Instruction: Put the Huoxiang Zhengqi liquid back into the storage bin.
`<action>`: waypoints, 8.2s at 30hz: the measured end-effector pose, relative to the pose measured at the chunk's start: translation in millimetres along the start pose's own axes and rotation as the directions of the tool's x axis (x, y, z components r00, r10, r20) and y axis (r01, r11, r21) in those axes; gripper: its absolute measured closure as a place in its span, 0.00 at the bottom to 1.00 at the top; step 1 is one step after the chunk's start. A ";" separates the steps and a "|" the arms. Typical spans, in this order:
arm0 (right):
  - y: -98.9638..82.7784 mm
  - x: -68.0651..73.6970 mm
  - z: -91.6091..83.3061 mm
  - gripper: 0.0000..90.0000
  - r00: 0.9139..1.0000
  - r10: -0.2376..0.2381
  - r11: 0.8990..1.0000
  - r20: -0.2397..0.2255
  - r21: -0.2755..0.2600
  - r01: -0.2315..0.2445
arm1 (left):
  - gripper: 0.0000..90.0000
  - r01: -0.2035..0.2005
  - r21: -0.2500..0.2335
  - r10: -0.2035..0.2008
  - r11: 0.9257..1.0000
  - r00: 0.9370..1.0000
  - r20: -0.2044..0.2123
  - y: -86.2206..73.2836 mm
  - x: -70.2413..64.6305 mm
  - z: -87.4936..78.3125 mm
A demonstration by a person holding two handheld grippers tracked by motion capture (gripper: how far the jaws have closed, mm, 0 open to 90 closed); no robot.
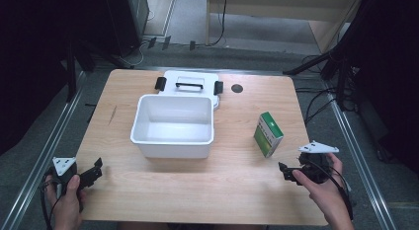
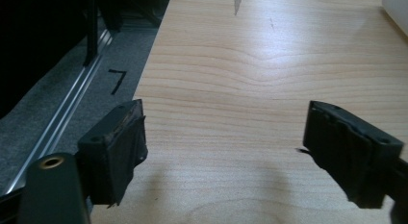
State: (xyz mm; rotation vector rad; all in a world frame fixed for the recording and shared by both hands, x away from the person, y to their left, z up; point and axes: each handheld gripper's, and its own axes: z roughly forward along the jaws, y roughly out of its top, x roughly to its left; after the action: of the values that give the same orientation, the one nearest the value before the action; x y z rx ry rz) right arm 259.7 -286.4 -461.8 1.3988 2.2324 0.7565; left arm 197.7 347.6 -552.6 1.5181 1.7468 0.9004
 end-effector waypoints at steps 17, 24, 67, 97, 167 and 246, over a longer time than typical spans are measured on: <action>67.6 10.6 15.1 0.15 0.993 -0.103 0.934 -0.052 0.339 0.115 | 0.10 0.009 -0.002 -0.009 1.000 1.000 0.003 0.3 0.6 0.3; 87.7 10.0 22.1 0.15 0.992 -0.102 0.899 -0.076 0.419 0.124 | 0.07 0.007 -0.005 -0.007 1.000 1.000 0.008 0.3 0.9 -0.2; 171.7 17.4 72.3 0.64 1.000 0.009 0.792 -0.026 0.610 0.008 | 0.05 0.010 0.004 -0.011 1.000 0.999 0.031 1.2 0.9 1.8; 217.3 62.1 3.7 0.72 0.777 -0.530 0.699 -0.339 0.343 0.627 | 0.05 0.025 0.013 -0.025 1.000 0.998 0.053 1.9 2.8 2.8; 288.9 203.7 21.7 0.72 0.430 -0.773 0.427 -0.466 0.119 0.896 | 0.05 0.024 0.019 -0.025 1.000 0.998 0.064 2.3 2.9 3.8; 259.5 192.9 62.7 0.38 0.552 -0.704 0.565 -0.447 0.119 0.817 | 0.05 0.023 0.025 -0.025 0.999 0.997 0.068 2.4 3.1 3.8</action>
State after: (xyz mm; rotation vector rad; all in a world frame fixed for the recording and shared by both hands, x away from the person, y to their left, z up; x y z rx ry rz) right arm 394.7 -5.3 -355.8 0.2005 2.9762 0.3289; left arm 201.7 351.2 -552.8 1.5224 1.7293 0.8083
